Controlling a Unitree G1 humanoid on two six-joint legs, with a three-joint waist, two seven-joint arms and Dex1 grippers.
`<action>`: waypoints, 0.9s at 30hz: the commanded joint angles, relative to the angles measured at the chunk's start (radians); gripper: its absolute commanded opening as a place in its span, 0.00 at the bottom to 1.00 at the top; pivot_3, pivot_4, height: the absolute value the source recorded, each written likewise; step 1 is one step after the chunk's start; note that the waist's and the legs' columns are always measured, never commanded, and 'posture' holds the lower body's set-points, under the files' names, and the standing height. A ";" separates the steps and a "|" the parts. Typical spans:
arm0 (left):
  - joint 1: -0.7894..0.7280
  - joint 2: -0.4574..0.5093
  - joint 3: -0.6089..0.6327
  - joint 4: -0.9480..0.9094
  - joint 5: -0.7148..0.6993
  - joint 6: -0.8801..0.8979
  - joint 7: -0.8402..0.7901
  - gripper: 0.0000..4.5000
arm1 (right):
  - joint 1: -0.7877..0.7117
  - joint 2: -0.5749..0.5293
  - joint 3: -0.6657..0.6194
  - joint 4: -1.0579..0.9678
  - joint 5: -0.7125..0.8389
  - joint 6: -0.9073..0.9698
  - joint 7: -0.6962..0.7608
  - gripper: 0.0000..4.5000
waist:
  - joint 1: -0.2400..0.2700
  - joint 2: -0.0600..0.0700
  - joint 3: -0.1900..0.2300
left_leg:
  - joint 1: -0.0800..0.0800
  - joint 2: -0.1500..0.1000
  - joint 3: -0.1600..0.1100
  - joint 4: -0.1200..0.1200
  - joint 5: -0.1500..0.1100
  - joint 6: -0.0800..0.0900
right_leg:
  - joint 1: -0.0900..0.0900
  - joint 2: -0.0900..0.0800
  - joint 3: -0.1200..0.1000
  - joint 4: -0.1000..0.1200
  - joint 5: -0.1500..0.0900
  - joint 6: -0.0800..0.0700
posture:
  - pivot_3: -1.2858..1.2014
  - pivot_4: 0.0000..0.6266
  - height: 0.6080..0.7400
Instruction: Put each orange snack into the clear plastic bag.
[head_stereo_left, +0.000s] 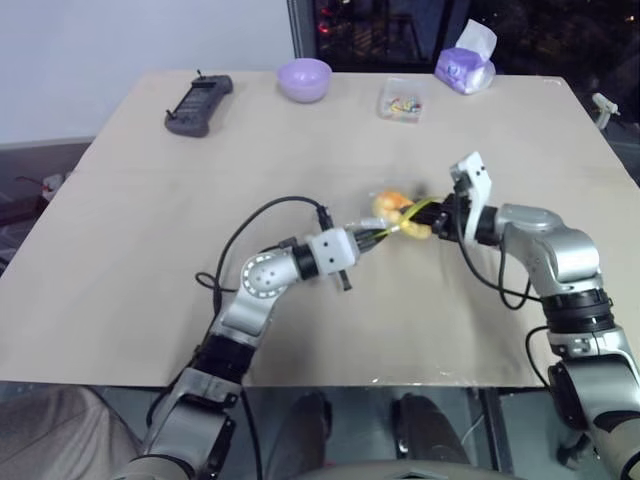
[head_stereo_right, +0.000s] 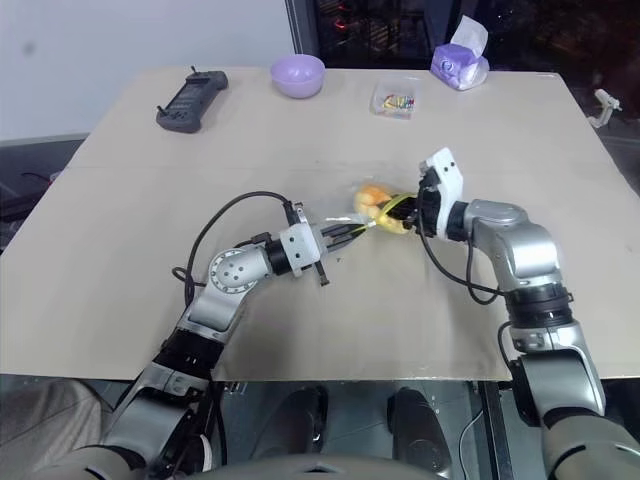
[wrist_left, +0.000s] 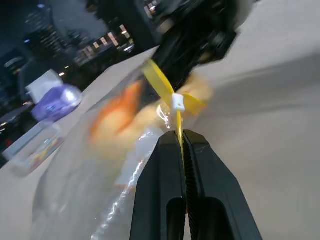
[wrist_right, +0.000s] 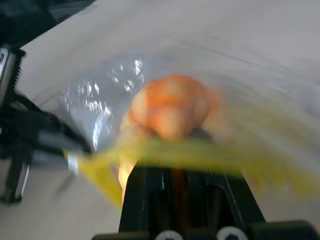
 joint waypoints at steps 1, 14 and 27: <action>-0.010 -0.008 -0.005 -0.026 -0.042 -0.011 -0.024 0.00 | -0.049 0.016 -0.032 0.043 -0.023 -0.037 -0.060 0.01 | 0.000 0.000 0.000 | 0.000 0.000 0.000 0.000 0.000 0.000 | 0.000 0.000 0.000 0.000 0.000 0.000 | 0.52 0.24 0.97; -0.015 -0.028 -0.001 -0.016 -0.051 -0.002 -0.028 0.00 | 0.019 -0.021 -0.032 -0.062 0.019 0.005 -0.014 0.71 | 0.004 0.000 0.000 | -0.005 0.000 -0.001 0.000 0.000 0.000 | -0.005 0.000 -0.001 0.000 0.000 0.000 | 0.52 0.24 0.97; -0.008 -0.031 0.049 -0.017 -0.077 0.020 0.017 0.00 | 0.166 -0.220 -0.091 -0.183 0.101 0.005 0.159 0.71 | -0.001 0.001 0.000 | -0.005 0.000 -0.001 0.001 0.000 0.000 | -0.005 0.000 -0.001 0.000 0.000 0.000 | 0.52 0.24 0.97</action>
